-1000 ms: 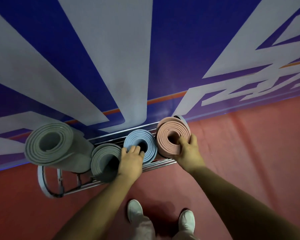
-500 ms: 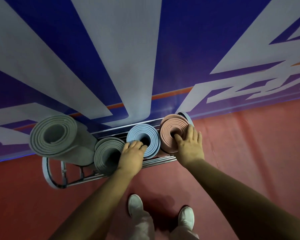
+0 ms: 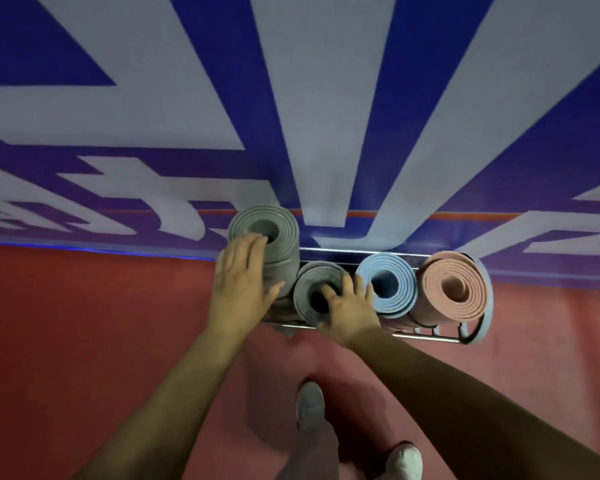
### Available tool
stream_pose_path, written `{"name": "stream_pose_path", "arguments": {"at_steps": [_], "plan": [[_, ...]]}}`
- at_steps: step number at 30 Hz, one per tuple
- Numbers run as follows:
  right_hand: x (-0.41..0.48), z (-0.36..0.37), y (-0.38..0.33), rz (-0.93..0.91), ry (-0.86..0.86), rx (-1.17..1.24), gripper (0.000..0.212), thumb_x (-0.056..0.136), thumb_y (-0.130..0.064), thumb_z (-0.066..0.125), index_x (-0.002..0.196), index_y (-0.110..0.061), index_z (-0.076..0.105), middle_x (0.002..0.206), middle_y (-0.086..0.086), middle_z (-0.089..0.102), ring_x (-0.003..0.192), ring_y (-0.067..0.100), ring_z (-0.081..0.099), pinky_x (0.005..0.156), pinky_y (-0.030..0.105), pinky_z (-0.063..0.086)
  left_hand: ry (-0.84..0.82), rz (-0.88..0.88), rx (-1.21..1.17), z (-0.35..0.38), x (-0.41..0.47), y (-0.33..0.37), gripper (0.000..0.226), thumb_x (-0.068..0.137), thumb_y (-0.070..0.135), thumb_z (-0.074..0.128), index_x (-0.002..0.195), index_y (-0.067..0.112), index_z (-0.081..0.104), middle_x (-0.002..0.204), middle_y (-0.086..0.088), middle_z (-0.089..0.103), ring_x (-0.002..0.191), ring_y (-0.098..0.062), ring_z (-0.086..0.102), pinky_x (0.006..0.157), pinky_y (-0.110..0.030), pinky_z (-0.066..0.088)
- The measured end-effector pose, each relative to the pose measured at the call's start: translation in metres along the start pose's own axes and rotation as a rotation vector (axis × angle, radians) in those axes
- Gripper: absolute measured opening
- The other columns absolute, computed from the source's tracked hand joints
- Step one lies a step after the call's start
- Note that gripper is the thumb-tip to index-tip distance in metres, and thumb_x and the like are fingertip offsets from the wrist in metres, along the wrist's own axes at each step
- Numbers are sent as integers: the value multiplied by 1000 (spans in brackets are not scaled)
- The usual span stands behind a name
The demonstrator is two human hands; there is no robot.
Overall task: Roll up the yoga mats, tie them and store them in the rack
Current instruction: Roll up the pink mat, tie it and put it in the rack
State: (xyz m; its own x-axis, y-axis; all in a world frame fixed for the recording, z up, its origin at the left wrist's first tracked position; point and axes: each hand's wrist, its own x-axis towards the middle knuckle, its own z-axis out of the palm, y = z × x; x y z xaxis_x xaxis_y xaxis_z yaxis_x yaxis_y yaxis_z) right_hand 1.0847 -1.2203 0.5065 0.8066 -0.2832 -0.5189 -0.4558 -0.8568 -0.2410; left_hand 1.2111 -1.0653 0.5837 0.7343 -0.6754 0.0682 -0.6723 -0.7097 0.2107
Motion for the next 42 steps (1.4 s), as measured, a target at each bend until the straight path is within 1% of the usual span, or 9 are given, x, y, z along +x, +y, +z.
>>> {"name": "stream_pose_path", "arguments": {"at_steps": [2, 5, 10, 13, 16, 22, 31, 36, 42], "plan": [[13, 20, -10, 93, -87, -106, 69, 89, -51, 58, 149, -42, 25, 159, 24, -21, 141, 61, -13, 108, 73, -6, -164, -15, 47, 8, 3, -19, 100, 66, 41, 84, 147, 8, 36, 151, -9, 40, 146, -26, 27, 118, -48, 20], [19, 45, -7, 168, -132, -190, 49, 92, -48, 58, 138, -40, 43, 157, 26, -28, 137, 65, -19, 104, 79, -7, -261, 16, 121, 24, 10, -33, 101, 69, 36, 83, 151, 15, 29, 152, -2, 38, 148, -20, 20, 117, -48, 15], [25, 78, 7, 126, 23, -259, 15, 90, -33, 63, 102, -24, 67, 158, 35, 11, 132, 73, 8, 105, 80, 2, -147, 155, 244, 37, 38, -42, 74, 57, 42, 88, 119, 14, 60, 119, -1, 58, 128, -23, 44, 109, -47, 21], [37, 88, 15, 73, 180, -291, 23, 96, -28, 47, 93, -18, 67, 148, 39, 30, 128, 74, 19, 104, 81, 7, -172, 251, 233, 39, 47, -47, 63, 57, 47, 87, 103, 14, 60, 105, -3, 69, 129, -25, 46, 109, -47, 20], [38, 92, 24, -28, 314, -245, 40, 93, -22, 30, 83, -11, 67, 136, 43, 41, 125, 72, 30, 100, 82, 21, -141, 270, 227, 30, 42, -49, 56, 60, 52, 84, 93, 16, 57, 90, 1, 67, 103, -22, 55, 93, -44, 27], [37, 88, 40, -59, 335, -191, 7, 84, -15, 60, 82, -10, 63, 139, 45, 35, 129, 71, 25, 97, 82, 25, -6, 160, 176, -4, 22, -41, 51, 66, 54, 78, 89, 17, 51, 85, 4, 57, 89, -24, 51, 81, -41, 27], [47, 78, 34, 1, 303, -228, 4, 85, -19, 66, 85, -16, 69, 141, 41, 37, 130, 70, 25, 98, 82, 25, -57, 200, 159, 14, -32, -28, 48, 55, 34, 82, 91, 18, 54, 91, 4, 56, 88, -23, 48, 77, -39, 27], [49, 81, 34, 58, 262, -281, 11, 91, -24, 59, 92, -20, 70, 147, 38, 31, 136, 68, 12, 103, 81, 11, -73, 183, 124, 18, -43, -18, 43, 52, 27, 76, 88, 18, 55, 88, 4, 54, 83, -22, 46, 73, -36, 25], [46, 83, 36, 47, 253, -303, 9, 88, -26, 64, 89, -19, 69, 146, 39, 32, 135, 69, 12, 103, 82, 13, -86, 109, 105, 37, -52, -26, 36, 65, 35, 79, 85, 19, 54, 86, 5, 54, 81, -22, 46, 72, -36, 26]]}}
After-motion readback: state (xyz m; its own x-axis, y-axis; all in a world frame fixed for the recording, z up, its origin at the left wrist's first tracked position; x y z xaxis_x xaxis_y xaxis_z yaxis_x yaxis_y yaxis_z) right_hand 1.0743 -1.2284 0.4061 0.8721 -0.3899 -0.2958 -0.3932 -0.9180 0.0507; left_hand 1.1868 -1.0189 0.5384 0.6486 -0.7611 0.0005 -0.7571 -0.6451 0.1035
